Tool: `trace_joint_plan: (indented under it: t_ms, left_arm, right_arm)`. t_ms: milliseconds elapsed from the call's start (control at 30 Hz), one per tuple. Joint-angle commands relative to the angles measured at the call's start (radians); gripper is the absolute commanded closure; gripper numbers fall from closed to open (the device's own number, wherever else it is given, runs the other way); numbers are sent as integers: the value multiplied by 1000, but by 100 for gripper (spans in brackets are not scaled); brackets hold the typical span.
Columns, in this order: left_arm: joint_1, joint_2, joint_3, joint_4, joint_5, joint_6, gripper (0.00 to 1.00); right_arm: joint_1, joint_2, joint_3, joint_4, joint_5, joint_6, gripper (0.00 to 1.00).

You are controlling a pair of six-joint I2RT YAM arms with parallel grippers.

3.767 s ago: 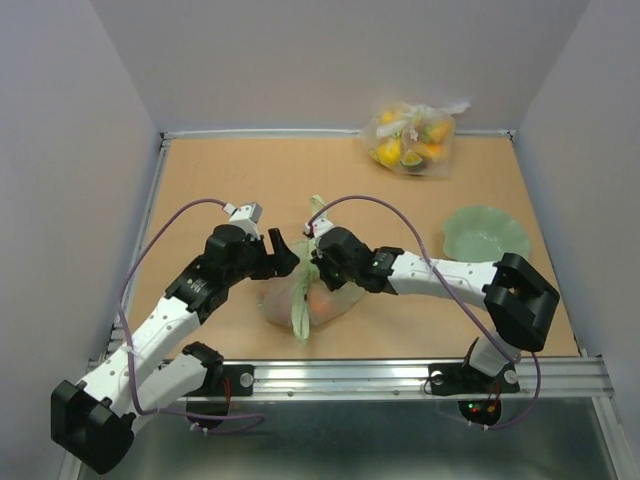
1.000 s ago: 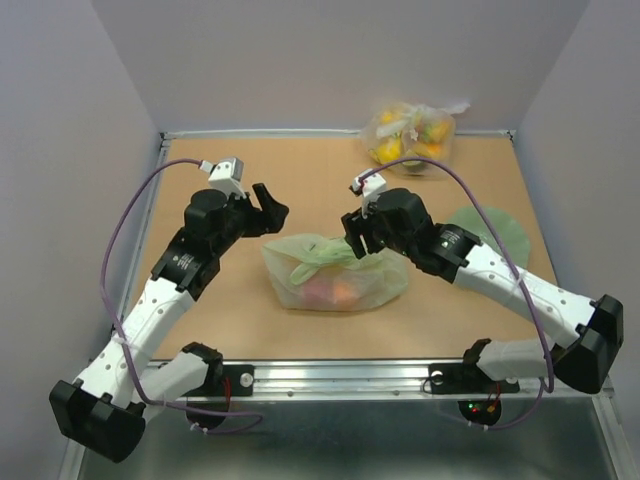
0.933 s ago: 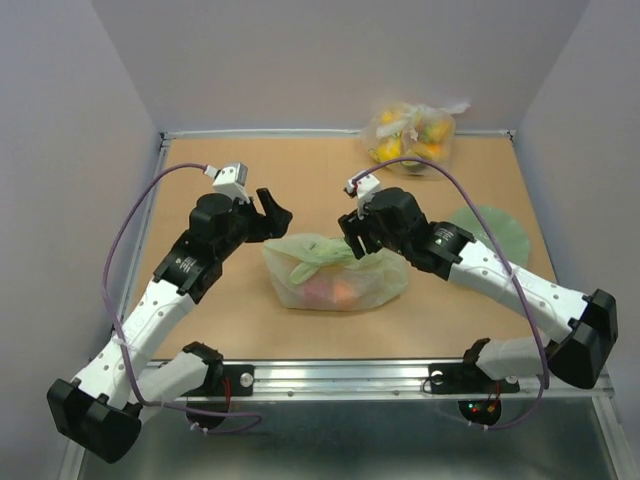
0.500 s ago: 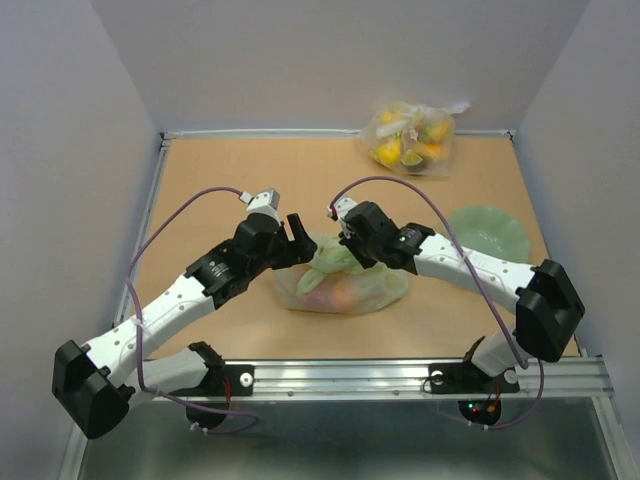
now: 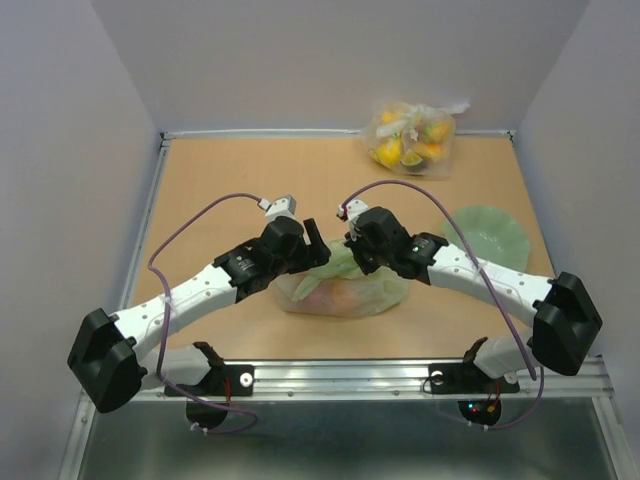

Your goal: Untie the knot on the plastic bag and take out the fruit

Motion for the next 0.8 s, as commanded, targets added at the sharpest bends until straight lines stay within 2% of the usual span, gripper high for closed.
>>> trace_joint_plan:
  t_ms: [0,200,300,367,400,500,567,633,700,733,767]
  left_arm:
    - [-14,23,17,9,-28,-52,18]
    - [-14,30,15,-30,-87,-37,27]
    - [-13,50,15,-39,-122,-26,39]
    - [-11,61,15,-33,-142,-20,52]
    - [-11,67,21,-27,-149,-12,70]
    - [-1,79,44,-28,-178,18,100]
    - [21,83,58,-39,-205,51,100]
    - [102,78,69,-47,-234,119,100]
    - [200,67,72,-27,-228,179,100]
    - [308,55,76,-13,-219,237,100]
    - [358,53,88,2,-219,271,100]
  right_arm:
    - [-6,-48,-27,93,25,37,100]
    - [-6,-83,-50,141,157,78,100]
    - [-6,-104,-52,164,170,91,100]
    - [-5,-114,-57,174,167,97,100]
    - [-5,-120,-61,178,167,104,100]
    - [-5,-133,-84,185,200,121,100]
    - [-6,-164,-102,188,269,153,100]
    - [-6,-192,-139,191,320,186,100]
    - [-8,-248,-164,194,369,236,100]
    - [-9,-268,-179,196,389,253,100]
    - [-8,-284,-181,193,395,294,100]
